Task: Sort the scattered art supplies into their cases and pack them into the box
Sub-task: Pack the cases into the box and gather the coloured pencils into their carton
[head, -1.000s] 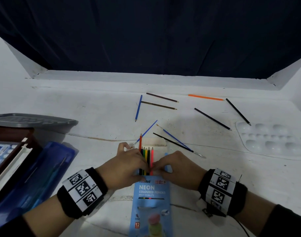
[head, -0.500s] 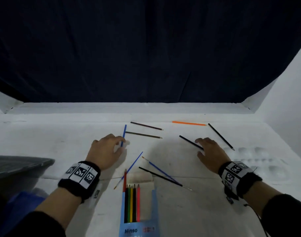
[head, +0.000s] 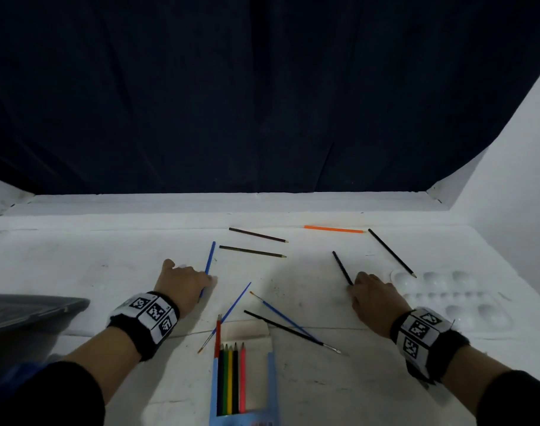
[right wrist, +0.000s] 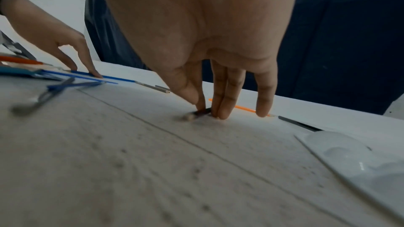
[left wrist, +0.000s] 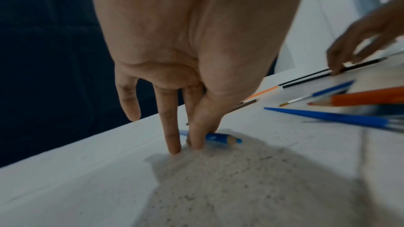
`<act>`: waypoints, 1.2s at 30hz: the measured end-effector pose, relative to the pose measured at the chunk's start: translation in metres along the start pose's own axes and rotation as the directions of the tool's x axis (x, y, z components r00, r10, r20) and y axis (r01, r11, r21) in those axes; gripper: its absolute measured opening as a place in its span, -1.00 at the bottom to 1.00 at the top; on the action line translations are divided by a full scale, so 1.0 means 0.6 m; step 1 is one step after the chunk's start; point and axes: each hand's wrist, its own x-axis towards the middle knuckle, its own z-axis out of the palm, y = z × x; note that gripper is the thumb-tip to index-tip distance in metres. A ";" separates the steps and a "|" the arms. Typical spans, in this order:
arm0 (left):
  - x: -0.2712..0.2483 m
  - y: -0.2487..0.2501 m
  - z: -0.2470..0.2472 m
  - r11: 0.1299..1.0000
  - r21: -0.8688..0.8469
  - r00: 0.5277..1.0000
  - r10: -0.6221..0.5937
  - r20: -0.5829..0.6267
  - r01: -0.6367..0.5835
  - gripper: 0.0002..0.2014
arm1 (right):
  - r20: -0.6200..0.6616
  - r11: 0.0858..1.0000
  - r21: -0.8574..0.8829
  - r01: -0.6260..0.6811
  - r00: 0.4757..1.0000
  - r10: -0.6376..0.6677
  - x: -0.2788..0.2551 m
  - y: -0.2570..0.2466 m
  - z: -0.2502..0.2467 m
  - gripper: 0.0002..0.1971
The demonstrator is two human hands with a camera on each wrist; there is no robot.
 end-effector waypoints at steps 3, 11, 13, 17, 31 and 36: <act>-0.036 0.013 -0.010 0.994 0.104 0.999 0.041 -0.014 -0.039 -0.73 | 0.006 0.999 0.015 0.043 0.999 -0.043 -0.016 -0.017 -0.008 -0.69; -0.115 -0.005 0.018 0.978 0.082 0.979 0.195 -0.062 -0.190 -0.62 | -0.077 0.983 -0.044 0.178 0.980 -0.181 -0.046 -0.053 -0.003 -0.65; -0.124 -0.019 0.027 0.983 0.018 0.976 0.184 -0.120 -0.183 -0.58 | -0.135 0.981 -0.011 0.195 0.972 -0.195 -0.048 -0.058 -0.013 -0.76; -0.157 -0.032 -0.029 0.928 -0.365 0.982 0.012 -0.187 -0.081 -0.83 | -0.379 0.870 0.434 0.233 0.924 -0.058 -0.048 -0.070 -0.046 -0.97; -0.213 0.061 -0.074 -0.004 -0.967 0.907 -0.347 -0.238 -0.255 -0.91 | -0.161 0.063 0.986 0.155 0.983 0.092 -0.100 -0.198 -0.073 -0.82; -0.192 0.109 -0.036 0.140 -0.962 0.937 -0.233 -0.261 -0.233 -0.91 | -0.155 0.279 0.947 0.157 0.987 -0.032 -0.105 -0.230 -0.043 -0.92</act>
